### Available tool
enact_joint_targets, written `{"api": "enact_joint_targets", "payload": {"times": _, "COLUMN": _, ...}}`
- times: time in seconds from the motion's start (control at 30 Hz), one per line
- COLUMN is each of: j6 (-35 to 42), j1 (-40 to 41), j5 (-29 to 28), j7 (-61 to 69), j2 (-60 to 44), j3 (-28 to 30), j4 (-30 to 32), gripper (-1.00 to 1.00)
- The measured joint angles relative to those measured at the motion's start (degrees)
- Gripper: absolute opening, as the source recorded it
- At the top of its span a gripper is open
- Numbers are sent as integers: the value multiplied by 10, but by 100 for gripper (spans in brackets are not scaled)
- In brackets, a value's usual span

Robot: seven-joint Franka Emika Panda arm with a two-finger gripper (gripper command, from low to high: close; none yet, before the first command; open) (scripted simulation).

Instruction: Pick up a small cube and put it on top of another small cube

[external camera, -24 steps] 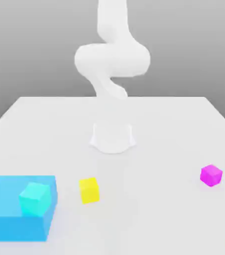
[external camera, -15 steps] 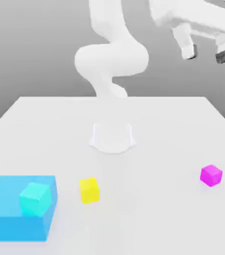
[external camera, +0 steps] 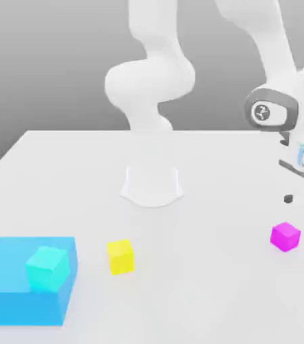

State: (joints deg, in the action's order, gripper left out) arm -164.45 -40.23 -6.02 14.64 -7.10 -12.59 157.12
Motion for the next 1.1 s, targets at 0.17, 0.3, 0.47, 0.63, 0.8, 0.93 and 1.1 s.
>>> {"api": "enact_joint_targets", "payload": {"times": 0.17, "j6": -81, "j1": -58, "j5": -63, "j7": -41, "j2": -103, "j3": 70, "j4": -18, "gripper": 0}}
{"api": "enact_joint_targets", "payload": {"times": 0.3, "j6": -90, "j1": -66, "j5": -68, "j7": -45, "j2": -116, "j3": 79, "j4": -21, "gripper": -100}}
{"api": "enact_joint_targets", "payload": {"times": 0.47, "j6": -78, "j1": -58, "j5": -62, "j7": -40, "j2": -101, "j3": 69, "j4": -17, "gripper": -100}}
{"api": "enact_joint_targets", "payload": {"times": 0.63, "j6": -2, "j1": -31, "j5": 11, "j7": 15, "j2": -3, "j3": 25, "j4": 3, "gripper": -100}}
{"api": "enact_joint_targets", "payload": {"times": 0.8, "j6": 73, "j1": 84, "j5": 29, "j7": -41, "j2": 45, "j3": 94, "j4": -27, "gripper": -100}}
{"api": "enact_joint_targets", "payload": {"times": 0.93, "j6": 131, "j1": 196, "j5": 28, "j7": -110, "j2": 71, "j3": 145, "j4": -61, "gripper": -100}}
{"api": "enact_joint_targets", "payload": {"times": 1.1, "j6": 204, "j1": 330, "j5": 31, "j7": -195, "j2": 101, "j3": 218, "j4": -105, "gripper": -100}}
